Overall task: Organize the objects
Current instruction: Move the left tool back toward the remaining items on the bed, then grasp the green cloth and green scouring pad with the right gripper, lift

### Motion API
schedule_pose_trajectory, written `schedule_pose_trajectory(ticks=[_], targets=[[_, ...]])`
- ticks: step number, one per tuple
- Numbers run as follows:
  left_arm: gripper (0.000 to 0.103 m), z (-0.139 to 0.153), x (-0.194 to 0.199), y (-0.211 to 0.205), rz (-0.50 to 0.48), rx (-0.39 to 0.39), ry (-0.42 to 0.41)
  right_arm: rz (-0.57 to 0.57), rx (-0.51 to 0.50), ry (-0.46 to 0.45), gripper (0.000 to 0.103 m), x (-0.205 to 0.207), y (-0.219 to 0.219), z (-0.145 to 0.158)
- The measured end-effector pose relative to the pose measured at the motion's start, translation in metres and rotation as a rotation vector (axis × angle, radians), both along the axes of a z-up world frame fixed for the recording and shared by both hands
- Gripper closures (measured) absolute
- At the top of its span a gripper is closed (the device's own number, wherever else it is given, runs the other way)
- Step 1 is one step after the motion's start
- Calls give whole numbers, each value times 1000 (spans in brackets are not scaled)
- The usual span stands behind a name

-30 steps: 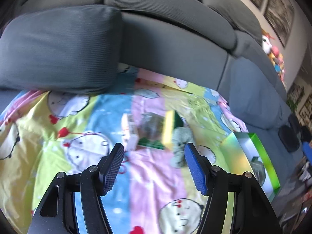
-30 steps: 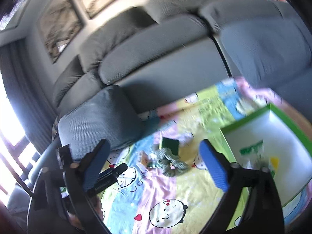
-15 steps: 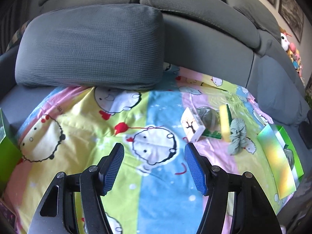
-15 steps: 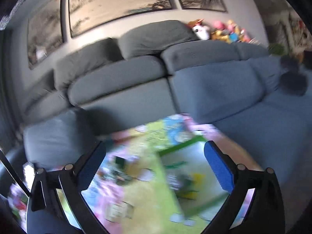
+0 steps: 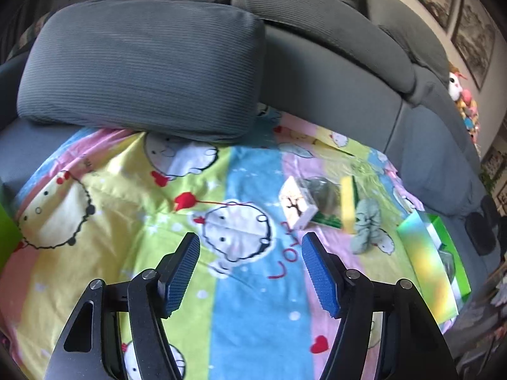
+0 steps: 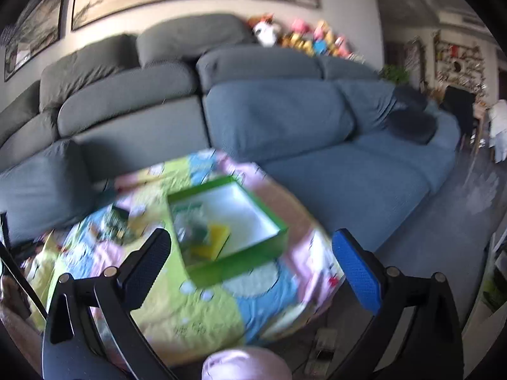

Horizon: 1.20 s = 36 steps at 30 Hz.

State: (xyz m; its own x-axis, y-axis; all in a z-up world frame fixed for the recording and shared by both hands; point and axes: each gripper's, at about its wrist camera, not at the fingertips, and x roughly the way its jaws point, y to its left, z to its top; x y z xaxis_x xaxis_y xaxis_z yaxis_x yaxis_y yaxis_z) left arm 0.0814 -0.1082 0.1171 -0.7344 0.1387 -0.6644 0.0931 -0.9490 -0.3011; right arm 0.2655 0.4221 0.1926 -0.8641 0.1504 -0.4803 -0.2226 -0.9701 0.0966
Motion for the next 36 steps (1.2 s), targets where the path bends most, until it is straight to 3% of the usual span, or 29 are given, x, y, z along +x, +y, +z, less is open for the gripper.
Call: schedule_pose_trajectory(ticks=[8, 10, 13, 17, 24, 27, 29, 31, 33, 36], targets=[[35, 0, -13, 29, -43, 18, -1, 188, 4, -82, 2, -60, -57, -18], [23, -3, -19, 40, -60, 33, 0, 234, 20, -105, 2, -85, -75, -24], [20, -8, -28, 61, -96, 32, 4, 286, 28, -126, 2, -116, -101, -37], [20, -14, -41, 89, -151, 55, 9, 363, -53, -160, 2, -164, -135, -63], [20, -26, -72, 120, -197, 129, -15, 488, -124, -334, 3, -253, -201, -107], [23, -41, -86, 120, -132, 112, -46, 500, -140, -397, 6, -280, -215, -117], [24, -54, -95, 115, -111, 159, -91, 494, -124, -416, 7, -292, -222, -119], [31, -74, -106, 111, -104, 261, -175, 478, -89, -418, 7, -304, -228, -121], [32, -83, -112, 111, -134, 290, -212, 484, -81, -434, 12, -316, -233, -123], [32, -85, -118, 113, -127, 231, -199, 510, -43, -447, 13, -320, -236, -123]])
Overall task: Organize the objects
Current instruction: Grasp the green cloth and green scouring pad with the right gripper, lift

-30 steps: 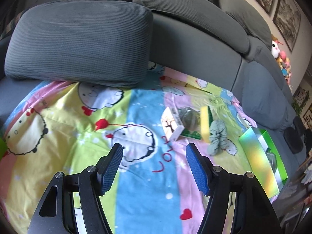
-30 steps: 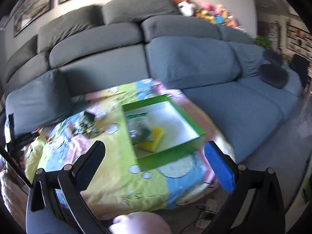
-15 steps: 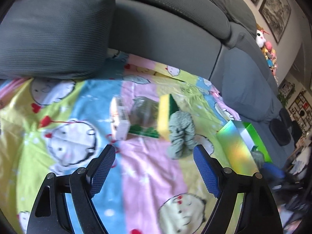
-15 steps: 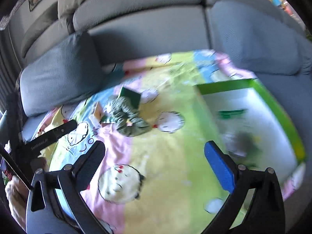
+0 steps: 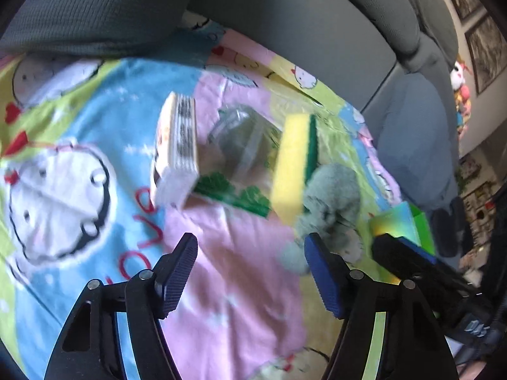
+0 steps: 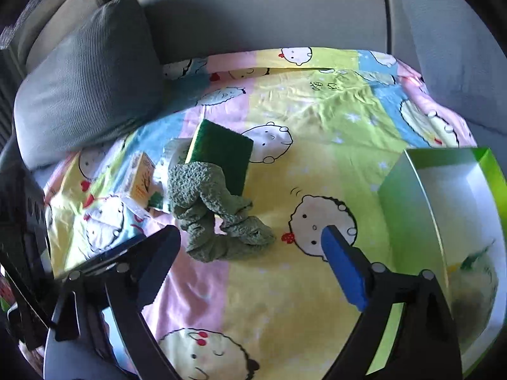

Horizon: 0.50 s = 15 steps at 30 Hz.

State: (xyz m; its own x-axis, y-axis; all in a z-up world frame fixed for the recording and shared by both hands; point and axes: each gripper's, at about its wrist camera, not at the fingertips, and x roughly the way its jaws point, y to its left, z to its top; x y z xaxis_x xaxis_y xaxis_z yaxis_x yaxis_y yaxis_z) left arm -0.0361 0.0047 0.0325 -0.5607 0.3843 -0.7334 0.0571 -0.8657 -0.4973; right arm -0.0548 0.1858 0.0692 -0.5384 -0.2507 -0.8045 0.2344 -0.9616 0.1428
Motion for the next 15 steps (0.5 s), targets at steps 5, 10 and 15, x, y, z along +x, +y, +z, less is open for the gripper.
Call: schedule_pose_trajectory(ticks=[5, 10, 15], targets=[[40, -11, -12, 12, -50, 66, -37, -34, -73, -49, 22, -22, 4, -6], [49, -12, -13, 25, -78, 29, -21, -55, -90, -80, 28, -39, -8, -21], [61, -15, -18, 28, -115, 31, -25, -34, -176, -142, 29, -50, -5, -41]])
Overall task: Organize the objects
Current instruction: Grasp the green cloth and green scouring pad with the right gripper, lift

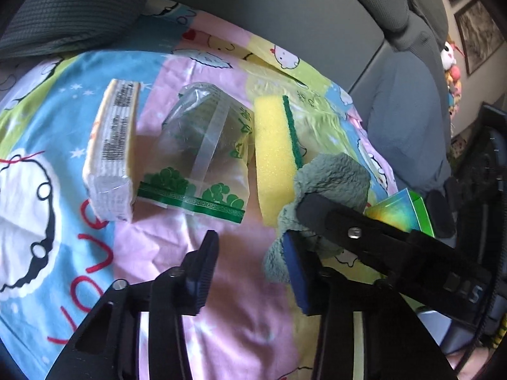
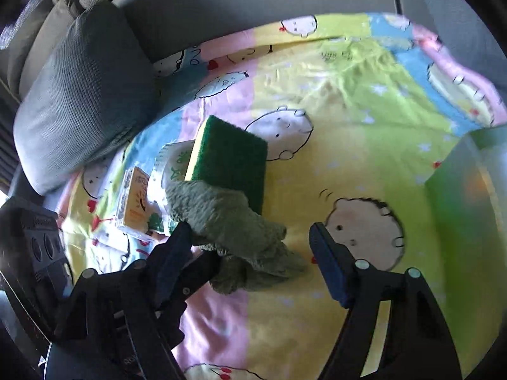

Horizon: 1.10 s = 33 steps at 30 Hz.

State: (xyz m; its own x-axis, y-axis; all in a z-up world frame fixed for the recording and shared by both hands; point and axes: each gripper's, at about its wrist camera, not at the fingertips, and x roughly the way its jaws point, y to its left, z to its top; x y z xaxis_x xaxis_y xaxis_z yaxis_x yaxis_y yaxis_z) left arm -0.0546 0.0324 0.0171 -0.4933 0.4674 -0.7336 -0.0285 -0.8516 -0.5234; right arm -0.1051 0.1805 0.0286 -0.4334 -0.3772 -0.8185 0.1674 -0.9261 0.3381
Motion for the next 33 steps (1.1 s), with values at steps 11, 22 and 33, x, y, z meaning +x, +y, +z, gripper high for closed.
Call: schedule_pose_trajectory(ticks=[11, 22, 33], targets=[[74, 18, -4, 14, -54, -53, 49, 15, -157, -61, 67, 8, -6, 1], [74, 82, 21, 19, -30, -142, 203, 89, -270, 34, 65, 34, 4, 53], [74, 129, 34, 47, -71, -195, 329, 80, -351, 174, 63, 56, 36, 100]])
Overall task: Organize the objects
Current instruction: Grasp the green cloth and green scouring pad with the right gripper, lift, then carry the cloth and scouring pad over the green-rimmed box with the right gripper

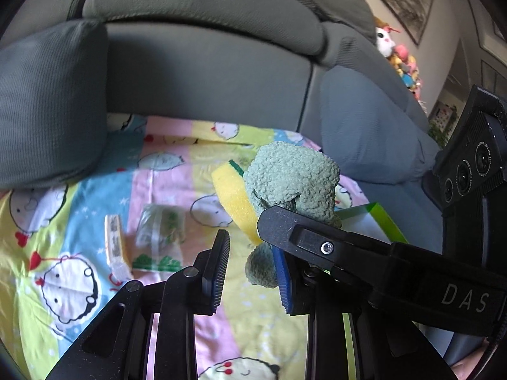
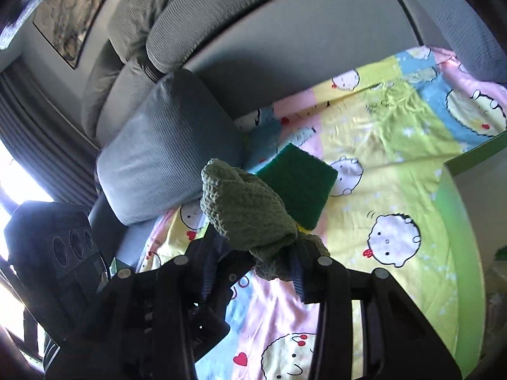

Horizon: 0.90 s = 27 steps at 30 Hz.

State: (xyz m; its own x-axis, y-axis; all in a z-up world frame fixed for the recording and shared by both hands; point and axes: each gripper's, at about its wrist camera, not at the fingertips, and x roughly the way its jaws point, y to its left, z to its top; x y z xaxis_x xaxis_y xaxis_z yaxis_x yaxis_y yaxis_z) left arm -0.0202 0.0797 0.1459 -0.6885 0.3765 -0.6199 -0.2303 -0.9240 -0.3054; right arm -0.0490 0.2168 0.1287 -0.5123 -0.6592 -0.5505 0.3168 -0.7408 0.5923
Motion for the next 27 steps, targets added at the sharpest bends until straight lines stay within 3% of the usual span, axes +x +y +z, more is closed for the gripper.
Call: schedule_pose_trajectory(ticks=[15, 27], targets=[[74, 27, 6, 60, -104, -27, 75, -141, -78, 91, 62, 24, 66, 25], [74, 26, 9, 130, -205, -69, 88, -270, -137, 85, 59, 37, 130, 18]])
